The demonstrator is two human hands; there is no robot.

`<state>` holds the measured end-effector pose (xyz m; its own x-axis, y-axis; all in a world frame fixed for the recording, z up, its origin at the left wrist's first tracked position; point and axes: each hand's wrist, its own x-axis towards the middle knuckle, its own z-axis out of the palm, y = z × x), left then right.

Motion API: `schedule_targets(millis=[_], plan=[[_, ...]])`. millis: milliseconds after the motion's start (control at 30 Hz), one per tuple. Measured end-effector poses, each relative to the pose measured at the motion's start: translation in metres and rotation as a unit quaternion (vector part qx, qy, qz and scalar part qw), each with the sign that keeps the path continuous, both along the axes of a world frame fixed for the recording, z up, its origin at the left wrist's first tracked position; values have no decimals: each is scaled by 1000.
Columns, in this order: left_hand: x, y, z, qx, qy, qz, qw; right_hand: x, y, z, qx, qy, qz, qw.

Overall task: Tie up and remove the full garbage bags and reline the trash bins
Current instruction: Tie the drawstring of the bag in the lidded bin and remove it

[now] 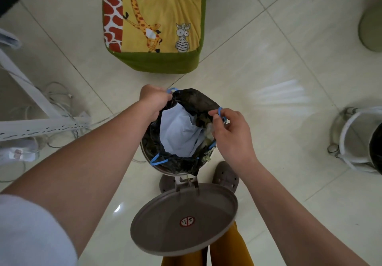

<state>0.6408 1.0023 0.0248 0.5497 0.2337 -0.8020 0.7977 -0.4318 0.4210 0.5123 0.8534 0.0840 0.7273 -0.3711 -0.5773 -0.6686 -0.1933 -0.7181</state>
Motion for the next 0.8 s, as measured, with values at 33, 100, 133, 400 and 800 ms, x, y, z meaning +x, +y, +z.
schedule_targets(millis=[33,100,133,400,800], plan=[[-2,2,3,-7,3,25,1000,-2,-2,1,-1,6,2,1000],[-7,9,14,-27,1,64,998,-6,-4,5,-3,19,0,1000],[-9,13,22,-34,-4,66,997,-8,-4,8,-3,25,-4,1000],[-35,24,128,-121,1,-2,993,-16,1,51,9,31,-3,999],[-77,20,183,-225,-137,51,963,-16,11,83,18,-27,43,999]])
